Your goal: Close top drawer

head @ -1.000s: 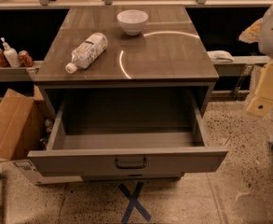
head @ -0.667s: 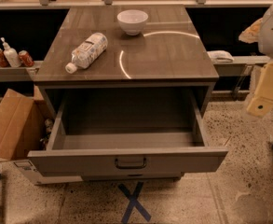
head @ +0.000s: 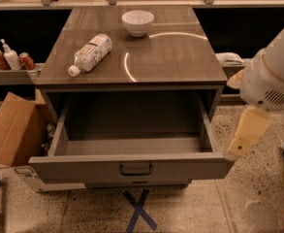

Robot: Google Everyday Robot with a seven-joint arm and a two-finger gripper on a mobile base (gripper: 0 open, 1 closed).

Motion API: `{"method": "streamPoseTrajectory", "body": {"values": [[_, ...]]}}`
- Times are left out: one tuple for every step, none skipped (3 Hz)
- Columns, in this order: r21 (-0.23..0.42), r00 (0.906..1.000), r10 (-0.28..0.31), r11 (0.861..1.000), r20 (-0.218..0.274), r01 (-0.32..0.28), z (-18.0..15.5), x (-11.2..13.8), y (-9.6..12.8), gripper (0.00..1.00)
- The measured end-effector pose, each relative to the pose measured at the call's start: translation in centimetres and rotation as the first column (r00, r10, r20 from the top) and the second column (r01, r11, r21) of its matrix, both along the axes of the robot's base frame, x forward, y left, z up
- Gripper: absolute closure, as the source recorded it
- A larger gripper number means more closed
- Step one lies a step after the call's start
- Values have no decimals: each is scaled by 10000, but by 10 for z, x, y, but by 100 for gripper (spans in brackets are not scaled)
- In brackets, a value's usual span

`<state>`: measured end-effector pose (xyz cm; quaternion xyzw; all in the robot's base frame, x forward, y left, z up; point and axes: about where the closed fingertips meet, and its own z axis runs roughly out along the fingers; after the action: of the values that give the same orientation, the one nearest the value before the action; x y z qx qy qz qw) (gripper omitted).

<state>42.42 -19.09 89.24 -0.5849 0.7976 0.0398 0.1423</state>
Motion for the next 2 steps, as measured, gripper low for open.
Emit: {"method": "streamPoseTrajectory", "body": {"values": [[242, 9956, -198, 9995, -915, 221, -55, -22, 12, 18], [362, 9849, -444, 9980, -1674, 512, -99, -44, 21, 42]]}}
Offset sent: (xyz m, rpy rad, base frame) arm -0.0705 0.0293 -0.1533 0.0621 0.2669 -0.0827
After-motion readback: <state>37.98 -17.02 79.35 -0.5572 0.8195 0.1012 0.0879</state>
